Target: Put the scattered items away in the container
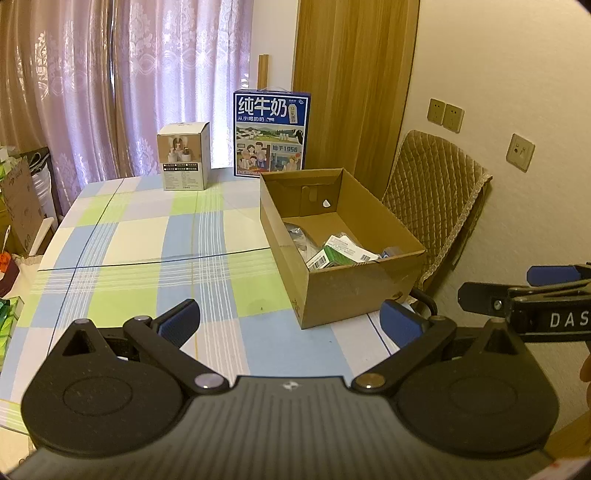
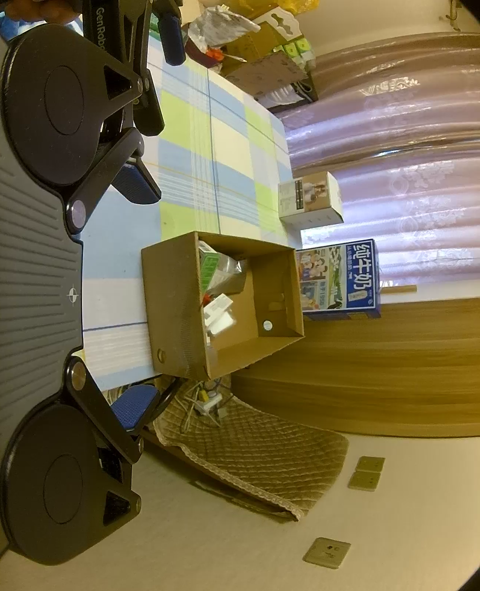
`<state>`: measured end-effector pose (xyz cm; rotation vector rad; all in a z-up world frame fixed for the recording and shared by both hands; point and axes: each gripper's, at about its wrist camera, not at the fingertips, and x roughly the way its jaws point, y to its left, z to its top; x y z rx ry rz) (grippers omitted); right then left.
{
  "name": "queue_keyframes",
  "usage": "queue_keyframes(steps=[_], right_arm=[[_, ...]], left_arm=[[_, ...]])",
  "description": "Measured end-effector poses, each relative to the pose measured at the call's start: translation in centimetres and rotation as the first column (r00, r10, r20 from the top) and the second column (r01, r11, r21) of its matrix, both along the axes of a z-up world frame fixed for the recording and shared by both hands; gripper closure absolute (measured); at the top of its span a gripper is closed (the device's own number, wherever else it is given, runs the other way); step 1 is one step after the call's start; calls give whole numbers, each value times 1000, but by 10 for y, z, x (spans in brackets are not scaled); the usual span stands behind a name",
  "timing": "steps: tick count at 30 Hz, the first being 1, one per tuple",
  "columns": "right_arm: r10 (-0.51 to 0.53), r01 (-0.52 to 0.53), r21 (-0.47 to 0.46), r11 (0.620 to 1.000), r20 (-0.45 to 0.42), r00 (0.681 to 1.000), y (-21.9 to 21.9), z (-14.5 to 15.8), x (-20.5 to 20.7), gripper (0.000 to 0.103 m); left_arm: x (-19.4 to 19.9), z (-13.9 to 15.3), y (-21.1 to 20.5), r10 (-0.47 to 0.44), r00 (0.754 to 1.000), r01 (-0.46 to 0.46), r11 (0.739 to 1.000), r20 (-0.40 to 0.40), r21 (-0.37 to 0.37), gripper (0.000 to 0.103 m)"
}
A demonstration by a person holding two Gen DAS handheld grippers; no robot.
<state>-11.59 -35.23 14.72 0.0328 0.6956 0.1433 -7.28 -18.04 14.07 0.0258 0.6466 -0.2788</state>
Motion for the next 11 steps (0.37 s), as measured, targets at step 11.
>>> queue_keyframes(steps=[11], right_arm=[[-2,2,8,1000,-8,1000,-2,-7,1,2]], left_arm=[[-2,-6,-1,-6,1000,6,1000,16,-7,1]])
